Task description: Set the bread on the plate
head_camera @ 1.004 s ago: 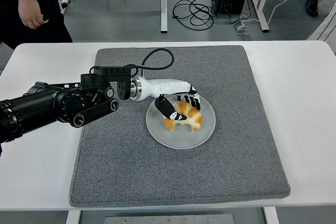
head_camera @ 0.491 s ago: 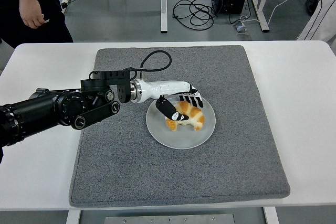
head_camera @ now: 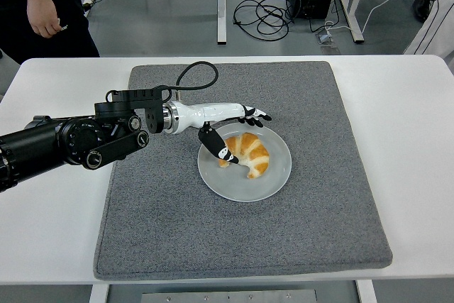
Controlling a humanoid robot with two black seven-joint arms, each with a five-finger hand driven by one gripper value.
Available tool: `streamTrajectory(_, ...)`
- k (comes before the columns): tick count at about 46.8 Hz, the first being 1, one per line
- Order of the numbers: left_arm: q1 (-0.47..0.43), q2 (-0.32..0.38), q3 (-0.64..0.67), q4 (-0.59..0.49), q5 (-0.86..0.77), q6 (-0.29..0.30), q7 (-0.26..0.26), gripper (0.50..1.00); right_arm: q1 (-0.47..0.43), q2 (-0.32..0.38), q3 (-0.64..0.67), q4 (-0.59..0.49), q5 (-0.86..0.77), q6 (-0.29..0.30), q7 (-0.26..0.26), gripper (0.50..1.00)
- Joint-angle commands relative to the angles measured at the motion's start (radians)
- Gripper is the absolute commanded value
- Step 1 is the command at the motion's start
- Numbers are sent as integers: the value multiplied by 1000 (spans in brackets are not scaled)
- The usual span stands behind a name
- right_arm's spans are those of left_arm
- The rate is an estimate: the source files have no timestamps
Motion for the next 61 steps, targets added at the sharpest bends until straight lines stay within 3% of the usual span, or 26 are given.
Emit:
streamTrajectory(1, -8, 26, -5, -25, -17, -13, 0, 934, 0, 0, 0, 0, 0, 0, 0, 1000)
streamTrajectory(12, -76, 88, -8, -53, -217, -108, -2, 960, 0, 0, 2, 2, 0, 0, 0, 1000)
streamTrajectory(24, -82, 141, -30, -41, -411, -109, -2, 963, 0, 0, 2, 11, 0, 0, 0, 1000)
streamTrajectory(33, -53, 180, -87, -8, -563, -109, -3, 963, 0, 0, 2, 14, 0, 0, 0, 1000)
streamTrajectory(47, 13, 179, -171, 65, -791, -119, 1, 963, 2, 0, 2, 14, 0, 0, 0, 1000)
streamTrajectory(54, 50, 177, -232, 82, -886, -120, 29, 963, 2, 0, 0, 14, 0, 0, 0, 1000)
streamTrajectory(61, 124, 174, -329, 84, -923, -119, 32, 963, 0, 0, 0, 15, 0, 0, 0, 1000)
